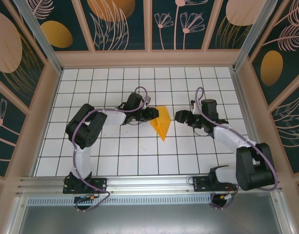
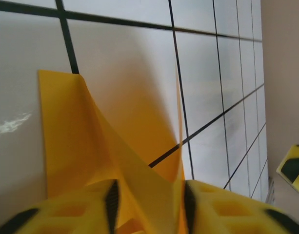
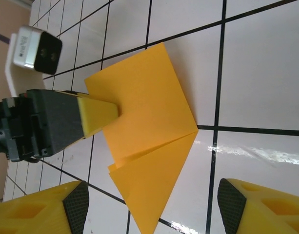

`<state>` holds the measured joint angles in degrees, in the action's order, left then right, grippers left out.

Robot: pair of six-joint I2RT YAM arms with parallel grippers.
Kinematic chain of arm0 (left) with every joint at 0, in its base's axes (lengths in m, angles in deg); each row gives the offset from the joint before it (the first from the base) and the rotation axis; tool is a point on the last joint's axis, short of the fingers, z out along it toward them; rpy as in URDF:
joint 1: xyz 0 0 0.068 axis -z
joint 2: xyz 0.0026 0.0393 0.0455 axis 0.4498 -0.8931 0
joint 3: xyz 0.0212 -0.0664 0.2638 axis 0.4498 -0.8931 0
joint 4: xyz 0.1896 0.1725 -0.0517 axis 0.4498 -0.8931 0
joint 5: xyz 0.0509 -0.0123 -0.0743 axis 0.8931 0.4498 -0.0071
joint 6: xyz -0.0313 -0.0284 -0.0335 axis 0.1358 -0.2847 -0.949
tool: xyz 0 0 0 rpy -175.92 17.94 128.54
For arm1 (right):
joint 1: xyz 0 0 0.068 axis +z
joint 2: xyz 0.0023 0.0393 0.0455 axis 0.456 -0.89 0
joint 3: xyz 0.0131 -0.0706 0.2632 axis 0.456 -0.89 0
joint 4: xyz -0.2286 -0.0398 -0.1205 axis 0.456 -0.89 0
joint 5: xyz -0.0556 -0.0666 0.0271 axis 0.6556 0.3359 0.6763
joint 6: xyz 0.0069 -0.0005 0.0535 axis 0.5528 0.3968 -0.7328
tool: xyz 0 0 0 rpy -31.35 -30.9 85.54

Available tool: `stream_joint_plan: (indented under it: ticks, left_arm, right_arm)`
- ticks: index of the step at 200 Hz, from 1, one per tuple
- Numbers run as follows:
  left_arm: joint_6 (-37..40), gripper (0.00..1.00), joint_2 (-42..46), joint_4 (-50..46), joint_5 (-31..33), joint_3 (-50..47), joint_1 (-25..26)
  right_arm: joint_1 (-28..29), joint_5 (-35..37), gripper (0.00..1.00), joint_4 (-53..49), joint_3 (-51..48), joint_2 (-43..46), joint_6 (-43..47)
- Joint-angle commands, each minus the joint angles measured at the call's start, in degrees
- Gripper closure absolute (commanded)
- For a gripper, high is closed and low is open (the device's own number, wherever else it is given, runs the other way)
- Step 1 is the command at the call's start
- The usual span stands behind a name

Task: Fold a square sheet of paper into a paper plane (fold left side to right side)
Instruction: Pick up the paper from the center of the table, then place the paper at the center of the table.

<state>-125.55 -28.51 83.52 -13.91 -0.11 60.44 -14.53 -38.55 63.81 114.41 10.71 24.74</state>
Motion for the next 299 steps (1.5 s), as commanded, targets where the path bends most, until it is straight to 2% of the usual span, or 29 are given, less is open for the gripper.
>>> stream_joint_plan:
  ticks: [1,20,47,89,143,183,213,254,284,299]
  left_arm:
    - [-0.4,0.73,-0.4,5.6,-2.9,-0.3,0.0]
    - [0.6,0.87,0.4,6.8,-3.6,-1.5,-0.1]
    - [-0.6,0.94,1.9,13.4,-6.5,-5.3,-0.6]
    - [-3.4,0.97,2.7,22.9,-11.0,-9.8,-1.5]
    - [-5.6,0.98,1.9,27.4,-14.1,-10.5,-1.5]
    - [-5.7,0.98,1.2,27.1,-14.5,-10.2,-1.5]
    - [-5.8,0.98,0.3,26.8,-14.4,-9.9,-1.5]
    - [-6.1,0.97,-1.1,26.7,-14.3,-9.5,-1.5]
    - [-4.6,0.81,-0.5,24.2,-13.1,-9.5,-2.0]
    - [-2.6,0.72,1.1,21.5,-11.6,-9.7,-2.9]
  right_arm:
    - [-1.0,-4.0,0.27,4.7,1.6,-3.2,3.1]
    - [-1.9,-6.1,0.27,6.9,3.0,-7.0,4.6]
    - [-4.6,-13.2,0.28,13.5,3.4,-13.1,5.8]
    - [-5.2,-20.5,0.29,16.8,7.5,-22.1,8.7]
    - [-5.0,-24.6,0.31,17.2,12.4,-30.2,9.6]
    - [-3.4,-27.0,0.36,18.5,14.0,-34.0,8.6]
    - [-2.3,-28.7,0.44,18.5,14.4,-35.4,8.3]
    - [-2.1,-29.3,0.65,19.0,13.1,-35.1,8.1]
    - [-2.2,-28.6,0.88,18.1,12.1,-34.5,8.5]
    - [-2.4,-27.8,0.92,17.2,11.7,-34.0,8.9]
